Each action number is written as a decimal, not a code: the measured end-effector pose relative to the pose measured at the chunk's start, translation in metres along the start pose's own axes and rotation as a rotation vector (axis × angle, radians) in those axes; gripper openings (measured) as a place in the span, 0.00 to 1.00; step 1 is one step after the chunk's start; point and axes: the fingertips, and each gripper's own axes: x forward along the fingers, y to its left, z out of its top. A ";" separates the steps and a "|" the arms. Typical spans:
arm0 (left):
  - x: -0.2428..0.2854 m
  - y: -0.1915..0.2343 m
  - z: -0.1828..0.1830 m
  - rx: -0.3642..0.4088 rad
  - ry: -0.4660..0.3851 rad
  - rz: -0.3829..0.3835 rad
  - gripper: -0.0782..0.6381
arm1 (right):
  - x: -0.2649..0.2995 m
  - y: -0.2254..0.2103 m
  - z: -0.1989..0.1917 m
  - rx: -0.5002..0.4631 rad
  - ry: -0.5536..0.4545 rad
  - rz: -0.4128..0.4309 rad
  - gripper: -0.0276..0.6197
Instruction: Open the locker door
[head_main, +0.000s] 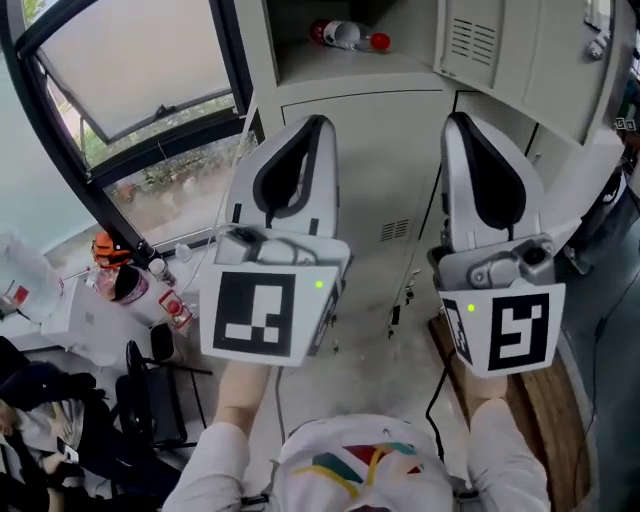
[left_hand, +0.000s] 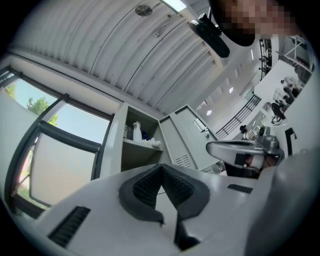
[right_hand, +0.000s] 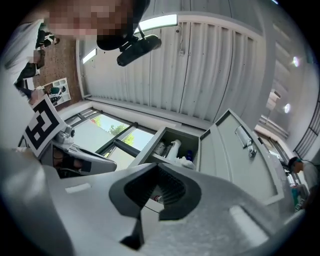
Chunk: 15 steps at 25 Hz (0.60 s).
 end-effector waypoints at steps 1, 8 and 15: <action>-0.009 0.004 -0.006 0.009 0.011 0.026 0.13 | -0.002 0.009 -0.003 0.002 0.001 0.006 0.05; -0.074 0.009 -0.050 0.025 0.046 0.119 0.13 | -0.028 0.075 -0.042 -0.012 0.042 0.074 0.05; -0.128 0.011 -0.091 0.033 0.100 0.244 0.13 | -0.067 0.128 -0.100 0.126 0.152 0.155 0.05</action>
